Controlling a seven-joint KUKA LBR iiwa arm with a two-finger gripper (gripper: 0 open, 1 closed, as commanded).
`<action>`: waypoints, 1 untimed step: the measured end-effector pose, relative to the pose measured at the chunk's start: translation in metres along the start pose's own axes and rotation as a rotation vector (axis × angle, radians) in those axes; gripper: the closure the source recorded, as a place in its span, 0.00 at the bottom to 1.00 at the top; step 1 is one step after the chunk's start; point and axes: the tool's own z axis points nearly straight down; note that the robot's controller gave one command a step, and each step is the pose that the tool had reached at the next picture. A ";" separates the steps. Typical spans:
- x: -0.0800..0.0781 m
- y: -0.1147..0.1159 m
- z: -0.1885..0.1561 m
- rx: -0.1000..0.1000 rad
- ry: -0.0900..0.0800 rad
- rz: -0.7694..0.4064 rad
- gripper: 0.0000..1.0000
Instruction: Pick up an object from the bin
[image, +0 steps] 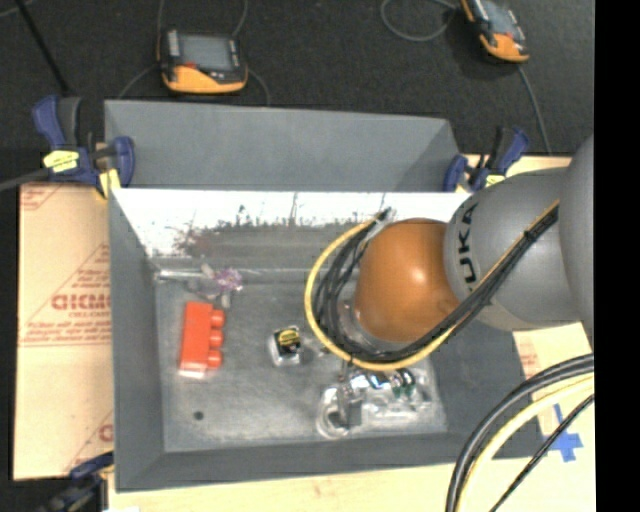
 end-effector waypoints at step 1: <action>0.027 0.010 0.001 -0.003 0.005 -0.458 0.00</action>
Offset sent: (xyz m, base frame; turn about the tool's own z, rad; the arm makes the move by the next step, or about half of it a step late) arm -0.0293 0.0023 -0.0014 -0.4595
